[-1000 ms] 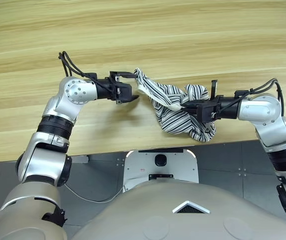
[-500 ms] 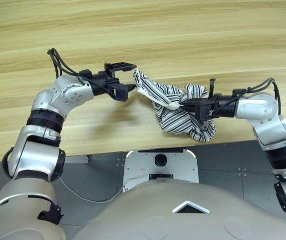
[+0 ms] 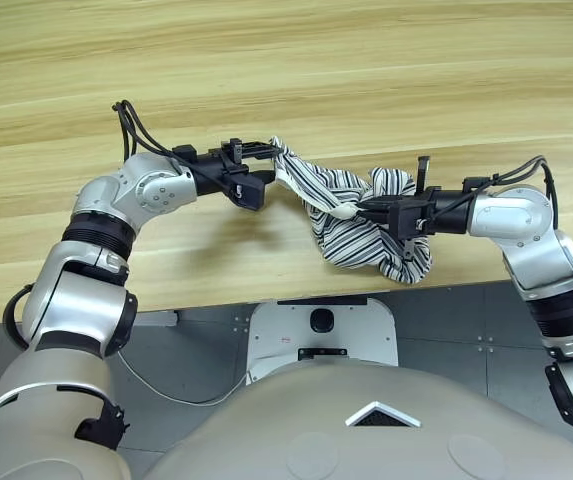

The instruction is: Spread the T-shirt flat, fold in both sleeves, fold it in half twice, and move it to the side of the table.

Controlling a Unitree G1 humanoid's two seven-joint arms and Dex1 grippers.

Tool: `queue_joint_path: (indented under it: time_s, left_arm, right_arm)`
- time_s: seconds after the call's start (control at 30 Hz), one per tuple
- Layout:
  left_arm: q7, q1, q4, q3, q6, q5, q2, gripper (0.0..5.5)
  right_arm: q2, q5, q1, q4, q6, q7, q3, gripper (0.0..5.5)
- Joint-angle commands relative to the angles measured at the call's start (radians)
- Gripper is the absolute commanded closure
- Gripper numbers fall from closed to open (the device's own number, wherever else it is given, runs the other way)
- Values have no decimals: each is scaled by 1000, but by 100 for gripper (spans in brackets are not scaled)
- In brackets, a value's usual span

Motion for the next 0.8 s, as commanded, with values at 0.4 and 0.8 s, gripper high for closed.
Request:
queue_joint_path:
  time_s: [0.4,0.8]
  left_arm:
    - [-35,-14,37,1,-35,-73,29,538]
    - [-638,337,-829,61,356,-1015,392,538]
  right_arm:
    - [16,33,-31,12,-6,-72,-75,540]
    - [-159,341,-21,-37,-78,112,-266,540]
